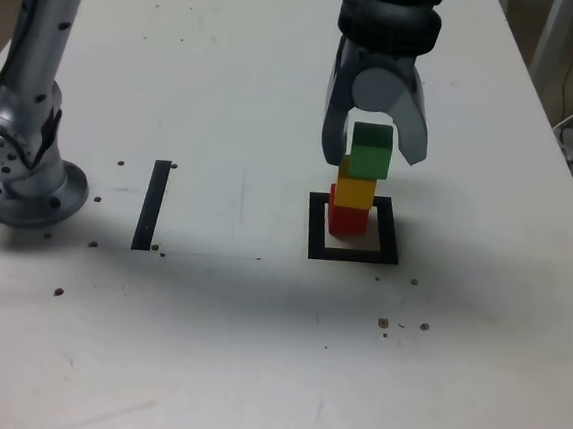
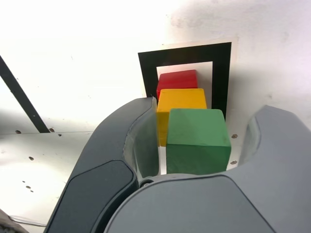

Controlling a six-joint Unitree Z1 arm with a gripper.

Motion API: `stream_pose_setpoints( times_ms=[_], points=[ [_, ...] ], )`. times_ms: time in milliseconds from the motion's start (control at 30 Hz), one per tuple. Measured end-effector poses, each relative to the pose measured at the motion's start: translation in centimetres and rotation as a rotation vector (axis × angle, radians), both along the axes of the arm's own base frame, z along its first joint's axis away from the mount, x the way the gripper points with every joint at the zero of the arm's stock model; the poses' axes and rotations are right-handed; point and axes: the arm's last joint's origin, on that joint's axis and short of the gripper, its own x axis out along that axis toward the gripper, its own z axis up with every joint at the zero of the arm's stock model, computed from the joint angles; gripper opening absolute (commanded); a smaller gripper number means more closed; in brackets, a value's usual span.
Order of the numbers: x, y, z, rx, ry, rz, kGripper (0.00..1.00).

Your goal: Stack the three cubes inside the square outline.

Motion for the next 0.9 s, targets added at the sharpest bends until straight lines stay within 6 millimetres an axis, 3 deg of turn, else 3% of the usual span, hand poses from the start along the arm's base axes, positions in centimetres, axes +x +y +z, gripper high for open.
stream_pose_setpoints(
  times_ms=[133, 467, 667, 900],
  points=[
    [-0.3, 0.1, 0.3, 0.014, -0.004, -0.002, 0.99],
    [-3.6, 0.2, 3.9, 0.073, -0.074, 0.008, 1.0],
    [-7.9, 0.4, 4.9, 0.08, -0.045, 0.03, 1.0],
    [-13.5, 0.4, 4.2, 0.097, -0.023, 0.068, 1.0]
  ],
)
